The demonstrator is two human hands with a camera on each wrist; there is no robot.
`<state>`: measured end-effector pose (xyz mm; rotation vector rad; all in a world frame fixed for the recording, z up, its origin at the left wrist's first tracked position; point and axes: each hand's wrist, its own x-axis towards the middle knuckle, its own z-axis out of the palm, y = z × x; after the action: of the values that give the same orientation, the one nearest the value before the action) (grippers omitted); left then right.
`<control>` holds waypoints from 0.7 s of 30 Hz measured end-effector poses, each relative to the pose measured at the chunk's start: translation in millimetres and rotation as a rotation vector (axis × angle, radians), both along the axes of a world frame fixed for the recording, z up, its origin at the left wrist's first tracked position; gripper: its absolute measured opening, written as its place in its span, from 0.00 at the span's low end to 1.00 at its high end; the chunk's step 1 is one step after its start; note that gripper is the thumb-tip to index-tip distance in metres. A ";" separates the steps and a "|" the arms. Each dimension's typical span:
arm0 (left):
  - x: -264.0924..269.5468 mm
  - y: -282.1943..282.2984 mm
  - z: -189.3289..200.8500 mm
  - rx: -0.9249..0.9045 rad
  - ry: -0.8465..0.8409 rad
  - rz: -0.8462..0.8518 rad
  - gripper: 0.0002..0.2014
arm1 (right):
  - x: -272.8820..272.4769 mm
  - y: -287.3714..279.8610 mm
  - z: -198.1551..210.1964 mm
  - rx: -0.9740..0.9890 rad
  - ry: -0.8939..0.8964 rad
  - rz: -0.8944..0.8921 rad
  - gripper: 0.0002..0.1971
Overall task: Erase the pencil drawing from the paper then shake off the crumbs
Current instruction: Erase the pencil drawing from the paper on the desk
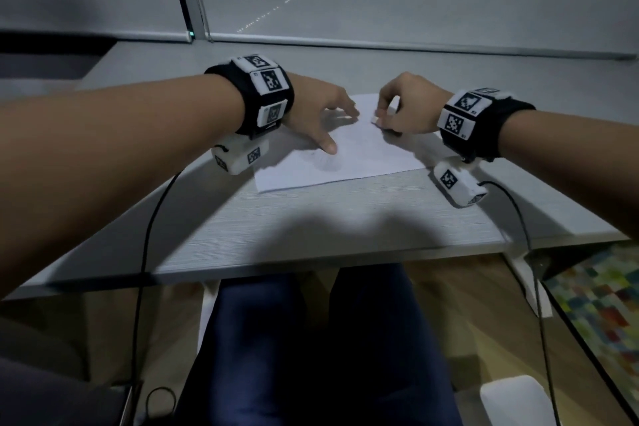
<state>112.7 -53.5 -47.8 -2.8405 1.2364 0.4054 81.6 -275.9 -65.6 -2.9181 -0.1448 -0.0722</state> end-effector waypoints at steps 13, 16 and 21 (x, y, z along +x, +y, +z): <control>1.9 18.2 5.8 0.118 0.064 0.120 0.59 | -4.8 9.7 5.7 0.057 -0.019 0.100 0.07; 0.9 15.3 10.2 0.048 0.093 0.153 0.58 | -0.4 20.6 -1.9 0.058 -0.014 0.123 0.06; -3.3 7.4 0.2 0.069 0.055 0.130 0.61 | 0.2 25.9 -3.1 0.013 -0.029 0.124 0.05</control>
<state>109.4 -46.1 -47.6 -2.8778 1.0272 0.5227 81.8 -250.0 -68.7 -2.8888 -0.3281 -0.0948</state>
